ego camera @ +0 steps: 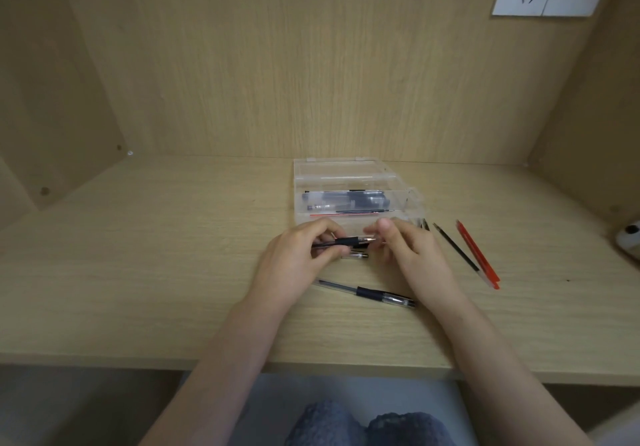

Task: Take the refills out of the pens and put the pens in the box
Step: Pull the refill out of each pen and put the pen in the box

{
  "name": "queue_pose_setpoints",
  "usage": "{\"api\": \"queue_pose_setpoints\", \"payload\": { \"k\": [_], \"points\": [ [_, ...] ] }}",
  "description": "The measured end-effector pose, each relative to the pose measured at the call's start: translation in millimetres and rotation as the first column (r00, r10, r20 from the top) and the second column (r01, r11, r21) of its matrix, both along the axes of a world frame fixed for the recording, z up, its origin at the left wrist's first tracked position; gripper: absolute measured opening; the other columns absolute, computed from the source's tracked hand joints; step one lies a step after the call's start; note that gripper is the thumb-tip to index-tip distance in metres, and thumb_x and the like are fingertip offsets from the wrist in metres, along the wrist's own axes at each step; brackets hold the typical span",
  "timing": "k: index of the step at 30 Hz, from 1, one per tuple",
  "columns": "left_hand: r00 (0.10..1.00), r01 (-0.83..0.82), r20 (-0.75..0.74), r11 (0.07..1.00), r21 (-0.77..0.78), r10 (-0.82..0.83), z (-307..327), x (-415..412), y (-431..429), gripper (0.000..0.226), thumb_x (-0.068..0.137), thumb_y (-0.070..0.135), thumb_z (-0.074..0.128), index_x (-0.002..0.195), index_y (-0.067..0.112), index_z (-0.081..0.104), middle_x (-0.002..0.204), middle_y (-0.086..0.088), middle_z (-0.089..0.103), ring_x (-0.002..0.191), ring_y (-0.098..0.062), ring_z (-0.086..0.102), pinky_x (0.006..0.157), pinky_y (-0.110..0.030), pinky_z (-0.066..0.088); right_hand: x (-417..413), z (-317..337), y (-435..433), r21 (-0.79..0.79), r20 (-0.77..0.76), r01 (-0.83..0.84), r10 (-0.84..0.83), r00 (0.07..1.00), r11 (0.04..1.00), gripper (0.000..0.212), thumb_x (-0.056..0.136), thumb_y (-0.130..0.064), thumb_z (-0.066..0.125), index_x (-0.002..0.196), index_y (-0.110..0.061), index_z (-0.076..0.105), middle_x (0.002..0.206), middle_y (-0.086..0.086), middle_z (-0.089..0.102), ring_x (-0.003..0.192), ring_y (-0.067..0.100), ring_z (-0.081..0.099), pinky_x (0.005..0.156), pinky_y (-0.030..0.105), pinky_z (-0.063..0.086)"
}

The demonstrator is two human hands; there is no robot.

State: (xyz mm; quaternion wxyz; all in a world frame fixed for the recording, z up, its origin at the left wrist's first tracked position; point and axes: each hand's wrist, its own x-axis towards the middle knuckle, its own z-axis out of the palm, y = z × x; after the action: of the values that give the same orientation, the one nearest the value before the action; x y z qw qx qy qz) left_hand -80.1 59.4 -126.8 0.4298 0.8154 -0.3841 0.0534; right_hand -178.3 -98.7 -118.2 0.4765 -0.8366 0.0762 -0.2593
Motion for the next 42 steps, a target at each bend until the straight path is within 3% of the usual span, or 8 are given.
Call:
{"api": "queue_pose_setpoints", "payload": {
  "k": [5, 11, 16, 21, 26, 34, 37, 42],
  "points": [
    [1.000, -0.010, 0.011, 1.000, -0.007, 0.010, 1, 0, 1, 0.019, 0.075, 0.039, 0.071, 0.086, 0.039, 0.057, 0.078, 0.019, 0.063, 0.077, 0.000, 0.060, 0.071, -0.032, 0.050, 2, -1, 0, 0.031, 0.017, -0.052, 0.052, 0.999, 0.998, 0.011, 0.081, -0.019, 0.071, 0.088, -0.025, 0.066, 0.081, -0.011, 0.066, 0.072, 0.003, 0.056, 0.068, 0.015, 0.042],
    [1.000, -0.001, -0.011, 1.000, -0.025, 0.000, 2, -2, 1, 0.017, 0.074, 0.038, 0.072, 0.086, 0.036, 0.059, 0.079, 0.019, 0.064, 0.078, 0.001, 0.060, 0.072, -0.029, 0.050, 1, -3, -1, -0.018, -0.024, 0.010, -0.011, 1.000, 1.000, 0.033, 0.087, -0.047, 0.050, 0.078, -0.020, 0.067, 0.072, -0.007, 0.065, 0.069, 0.006, 0.057, 0.069, 0.022, 0.042],
    [1.000, -0.002, 0.004, 1.000, -0.023, 0.002, 2, -2, 1, 0.017, 0.074, 0.038, 0.072, 0.086, 0.035, 0.060, 0.075, 0.021, 0.062, 0.076, 0.002, 0.060, 0.070, -0.028, 0.050, 3, -2, 1, 0.003, -0.008, -0.028, 0.028, 1.000, 1.000, 0.005, 0.083, -0.027, 0.068, 0.086, -0.024, 0.066, 0.081, -0.006, 0.067, 0.075, 0.008, 0.059, 0.070, 0.022, 0.044],
    [1.000, -0.001, -0.008, 0.999, -0.041, 0.001, 3, -2, 1, 0.018, 0.074, 0.037, 0.073, 0.086, 0.035, 0.059, 0.075, 0.022, 0.062, 0.076, 0.001, 0.060, 0.071, -0.030, 0.051, 0, 0, 2, 0.019, 0.013, -0.011, 0.011, 1.000, 1.000, 0.031, 0.084, -0.048, 0.054, 0.078, -0.020, 0.066, 0.071, -0.006, 0.064, 0.068, 0.012, 0.057, 0.071, 0.030, 0.044],
    [1.000, 0.001, 0.008, 1.000, -0.028, -0.001, 3, -2, 1, 0.015, 0.074, 0.037, 0.072, 0.084, 0.036, 0.061, 0.074, 0.022, 0.061, 0.076, 0.002, 0.060, 0.071, -0.028, 0.050, 3, -3, 0, 0.035, 0.019, -0.033, 0.032, 0.999, 0.999, 0.001, 0.085, -0.024, 0.067, 0.085, -0.023, 0.067, 0.080, -0.005, 0.068, 0.077, 0.017, 0.062, 0.077, 0.035, 0.049],
    [0.997, -0.080, 0.007, 0.993, -0.082, 0.081, 5, -3, 1, 0.013, 0.075, 0.037, 0.072, 0.084, 0.034, 0.063, 0.076, 0.019, 0.063, 0.077, -0.001, 0.061, 0.072, -0.029, 0.050, 2, -2, -1, 0.074, 0.064, 0.035, -0.040, 0.997, 0.997, 0.032, 0.097, -0.034, 0.045, 0.080, -0.018, 0.068, 0.073, -0.009, 0.067, 0.070, 0.001, 0.057, 0.069, 0.020, 0.043],
    [0.989, -0.149, -0.008, 0.978, -0.146, 0.150, 6, -2, 2, 0.014, 0.078, 0.036, 0.070, 0.090, 0.032, 0.064, 0.080, 0.015, 0.063, 0.078, -0.004, 0.060, 0.071, -0.031, 0.051, 5, -7, -4, -0.091, -0.007, 0.031, -0.032, 0.999, 0.995, 0.008, 0.089, -0.028, 0.061, 0.090, -0.026, 0.069, 0.086, -0.012, 0.064, 0.085, 0.002, 0.056, 0.077, 0.020, 0.040],
    [0.992, -0.125, 0.008, 0.985, -0.117, 0.127, 6, -4, 2, 0.013, 0.077, 0.035, 0.070, 0.089, 0.034, 0.064, 0.078, 0.018, 0.062, 0.077, -0.004, 0.060, 0.071, -0.031, 0.050, 8, -12, -3, -0.336, -0.145, -0.005, -0.047, 0.988, 0.942, 0.015, 0.076, -0.030, 0.075, 0.090, -0.030, 0.069, 0.093, -0.012, 0.055, 0.099, 0.008, 0.044, 0.091, 0.027, 0.036]
  ]
}}
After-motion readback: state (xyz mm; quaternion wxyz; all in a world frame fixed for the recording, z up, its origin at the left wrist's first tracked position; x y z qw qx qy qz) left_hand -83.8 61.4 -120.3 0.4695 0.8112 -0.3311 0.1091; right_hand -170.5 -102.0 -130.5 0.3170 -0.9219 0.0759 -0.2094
